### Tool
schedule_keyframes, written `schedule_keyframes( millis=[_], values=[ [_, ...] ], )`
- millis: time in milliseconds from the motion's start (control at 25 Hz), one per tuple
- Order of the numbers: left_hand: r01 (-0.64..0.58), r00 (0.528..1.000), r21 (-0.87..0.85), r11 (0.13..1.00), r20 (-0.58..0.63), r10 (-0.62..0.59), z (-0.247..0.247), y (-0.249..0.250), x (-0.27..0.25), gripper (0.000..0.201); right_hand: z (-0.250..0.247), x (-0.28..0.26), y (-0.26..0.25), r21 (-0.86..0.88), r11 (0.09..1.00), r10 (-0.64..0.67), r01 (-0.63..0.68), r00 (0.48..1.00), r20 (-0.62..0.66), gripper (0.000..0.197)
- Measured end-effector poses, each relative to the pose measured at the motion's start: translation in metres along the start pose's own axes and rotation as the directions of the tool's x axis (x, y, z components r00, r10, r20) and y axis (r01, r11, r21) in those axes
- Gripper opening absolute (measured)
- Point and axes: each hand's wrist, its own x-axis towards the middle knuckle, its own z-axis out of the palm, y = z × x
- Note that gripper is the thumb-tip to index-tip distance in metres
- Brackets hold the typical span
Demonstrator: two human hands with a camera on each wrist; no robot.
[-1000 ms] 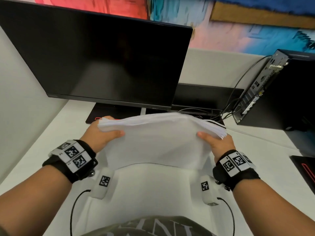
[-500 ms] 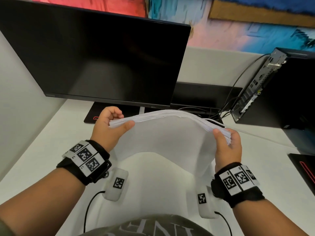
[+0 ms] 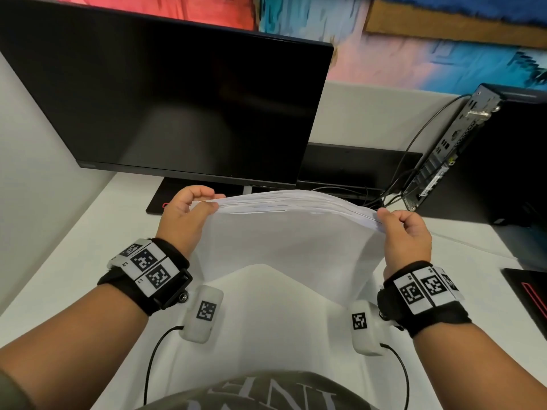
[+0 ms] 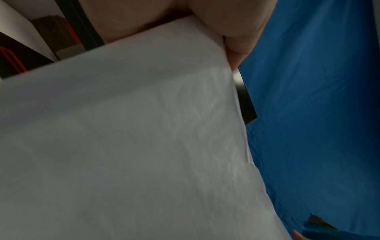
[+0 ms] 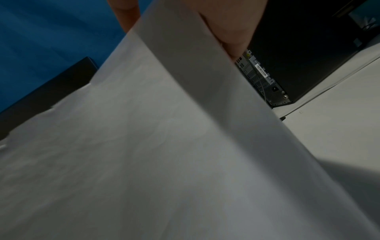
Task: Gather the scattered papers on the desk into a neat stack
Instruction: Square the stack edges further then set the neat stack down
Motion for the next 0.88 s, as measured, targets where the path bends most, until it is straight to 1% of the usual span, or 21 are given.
schedule_keyframes(
  millis=[160,400,520,560,600,640,680,720,760,800,840,880],
  values=[
    [0.047,0.999,-0.057,0.997,-0.009,-0.048,-0.001,0.001,0.002,0.017,-0.001,0.002,-0.002,-0.008,1.000,0.019,-0.019,1.000,0.011,0.023],
    [0.086,0.996,-0.058,0.995,-0.022,-0.087,0.000,0.002,0.006,0.023,0.002,0.011,-0.003,-0.028,0.998,0.064,-0.064,0.998,-0.003,0.025],
    [0.090,0.996,-0.086,0.992,-0.001,-0.090,-0.001,0.003,0.008,0.025,0.000,0.014,-0.004,-0.040,0.998,0.043,-0.042,0.999,0.019,0.024],
    [0.087,0.996,-0.093,0.992,0.007,-0.087,-0.001,0.003,0.008,0.024,-0.002,0.017,-0.002,-0.036,0.999,0.040,-0.038,0.999,0.036,0.021],
    [0.079,0.997,-0.097,0.992,0.019,-0.077,-0.001,0.003,0.008,0.021,-0.004,0.020,0.000,0.000,0.999,0.046,-0.046,0.996,0.080,0.015],
    [0.067,0.997,-0.095,0.993,0.054,-0.062,-0.003,0.002,0.008,0.013,-0.009,0.024,0.002,0.059,0.995,0.075,-0.086,0.982,0.172,0.012],
    [0.063,0.992,-0.093,0.994,0.117,-0.052,-0.005,0.000,0.007,0.012,-0.017,0.030,0.008,0.109,0.985,0.098,-0.135,0.951,0.292,0.030],
    [0.064,0.980,-0.082,0.995,0.195,-0.047,-0.008,-0.004,0.007,0.030,-0.024,0.037,0.015,0.108,0.979,0.115,-0.175,0.902,0.416,0.054],
    [0.070,0.963,-0.043,0.997,0.264,-0.056,-0.010,-0.009,0.008,0.047,-0.031,0.041,0.022,0.085,0.976,0.128,-0.201,0.843,0.522,0.072],
    [0.070,0.949,0.036,0.997,0.305,-0.078,-0.010,-0.015,0.008,0.056,-0.035,0.041,0.027,0.065,0.973,0.143,-0.222,0.799,0.584,0.082],
    [0.056,0.947,0.130,0.990,0.307,-0.094,-0.009,-0.020,0.008,0.056,-0.038,0.038,0.032,0.043,0.974,0.144,-0.223,0.753,0.642,0.085],
    [0.047,0.956,0.209,0.977,0.275,-0.105,-0.006,-0.023,0.006,0.050,-0.039,0.037,0.038,0.008,0.976,0.160,-0.219,0.737,0.656,0.090]
  ],
)
